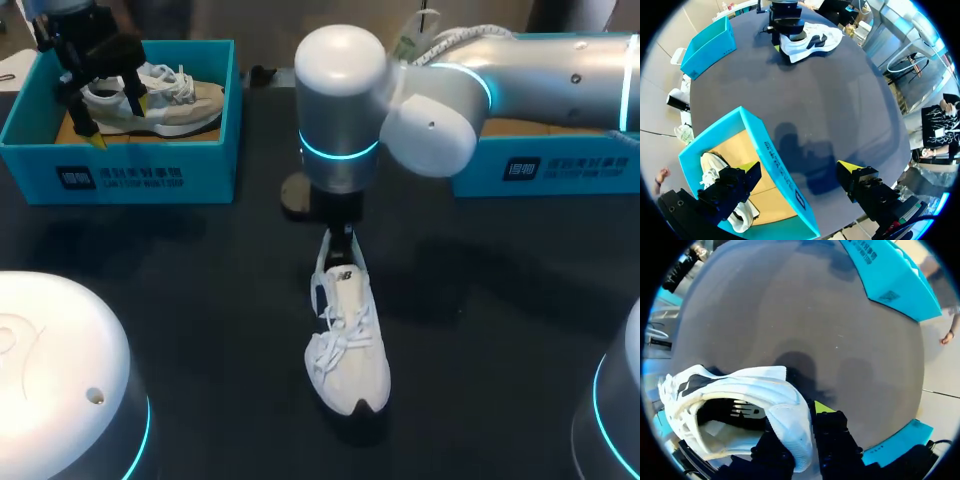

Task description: Take the shoe out of the shoebox, open the shoe tongue, remove and reinsert the insole, then place the shoe into the shoebox

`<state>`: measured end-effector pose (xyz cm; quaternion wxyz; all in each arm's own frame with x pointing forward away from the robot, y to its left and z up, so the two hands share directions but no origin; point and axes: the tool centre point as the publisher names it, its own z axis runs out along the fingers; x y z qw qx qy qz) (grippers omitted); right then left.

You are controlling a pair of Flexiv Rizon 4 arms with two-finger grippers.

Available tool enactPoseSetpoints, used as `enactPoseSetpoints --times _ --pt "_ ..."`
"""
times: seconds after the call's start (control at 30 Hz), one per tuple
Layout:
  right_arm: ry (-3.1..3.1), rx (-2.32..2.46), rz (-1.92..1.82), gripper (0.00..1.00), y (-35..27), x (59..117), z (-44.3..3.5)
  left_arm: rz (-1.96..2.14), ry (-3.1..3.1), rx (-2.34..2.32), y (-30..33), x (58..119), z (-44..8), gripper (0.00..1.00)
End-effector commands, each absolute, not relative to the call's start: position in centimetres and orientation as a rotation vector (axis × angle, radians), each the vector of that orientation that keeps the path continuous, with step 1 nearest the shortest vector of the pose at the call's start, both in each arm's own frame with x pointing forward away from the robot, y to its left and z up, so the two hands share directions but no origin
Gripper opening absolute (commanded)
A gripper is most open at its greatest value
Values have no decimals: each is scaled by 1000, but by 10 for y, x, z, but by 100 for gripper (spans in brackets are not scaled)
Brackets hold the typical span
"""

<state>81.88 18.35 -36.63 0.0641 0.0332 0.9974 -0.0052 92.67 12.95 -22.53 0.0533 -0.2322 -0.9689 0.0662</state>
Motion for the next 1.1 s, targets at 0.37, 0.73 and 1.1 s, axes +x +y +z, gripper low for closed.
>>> enactPoseSetpoints --times 0.37,0.73,1.1 --pt "2944 117 -81 0 114 844 -239 199 -2945 -707 130 927 -225 100" --pt "2932 106 -130 0 105 854 -215 199 -2945 -707 130 927 -225 100" --pt "2868 181 -235 0 79 859 -171 199 -2945 -707 130 927 -225 100"
